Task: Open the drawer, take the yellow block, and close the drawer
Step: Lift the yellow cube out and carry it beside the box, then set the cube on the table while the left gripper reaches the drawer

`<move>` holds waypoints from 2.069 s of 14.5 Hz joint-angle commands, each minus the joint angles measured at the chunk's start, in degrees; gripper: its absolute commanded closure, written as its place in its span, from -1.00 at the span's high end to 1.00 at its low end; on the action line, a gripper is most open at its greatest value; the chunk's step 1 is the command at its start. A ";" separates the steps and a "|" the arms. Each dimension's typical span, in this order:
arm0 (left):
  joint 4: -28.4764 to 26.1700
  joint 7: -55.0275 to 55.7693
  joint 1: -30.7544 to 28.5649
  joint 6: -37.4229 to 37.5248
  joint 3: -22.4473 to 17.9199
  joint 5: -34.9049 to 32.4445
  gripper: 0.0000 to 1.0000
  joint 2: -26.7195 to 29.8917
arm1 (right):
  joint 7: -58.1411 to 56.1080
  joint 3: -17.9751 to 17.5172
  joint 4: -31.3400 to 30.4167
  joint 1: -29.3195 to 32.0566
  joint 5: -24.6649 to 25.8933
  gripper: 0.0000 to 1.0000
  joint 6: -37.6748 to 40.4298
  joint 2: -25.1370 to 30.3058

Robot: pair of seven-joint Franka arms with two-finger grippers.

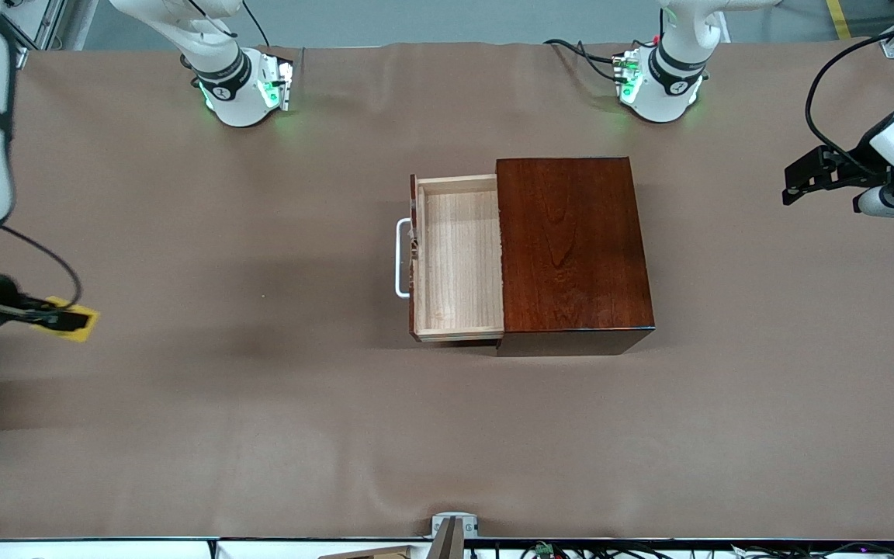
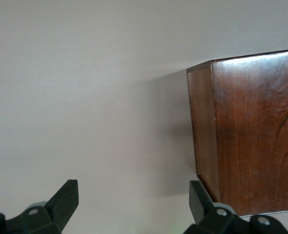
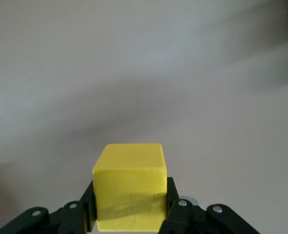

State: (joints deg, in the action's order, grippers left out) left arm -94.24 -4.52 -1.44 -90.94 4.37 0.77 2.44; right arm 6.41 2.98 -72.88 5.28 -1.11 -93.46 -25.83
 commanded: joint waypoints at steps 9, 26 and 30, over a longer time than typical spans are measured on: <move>4.58 10.55 5.56 -0.11 2.39 -0.94 1.00 -6.03 | -27.14 -1.48 -1.13 13.09 1.99 -0.76 -27.19 -16.43; 17.51 80.94 42.30 -15.21 2.92 -0.15 1.00 -31.96 | -30.05 -1.48 3.00 16.69 1.90 -0.82 -34.88 -27.08; 18.91 100.63 47.05 -23.21 2.40 -0.33 1.00 -36.71 | -30.14 -1.48 2.92 17.05 2.08 -0.82 -33.46 -27.17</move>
State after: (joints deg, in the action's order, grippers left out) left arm -78.86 88.05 43.69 -112.34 7.61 0.77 -31.25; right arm -23.18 2.68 -71.30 20.96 -0.40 -128.05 -52.51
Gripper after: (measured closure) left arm 0.000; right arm 0.441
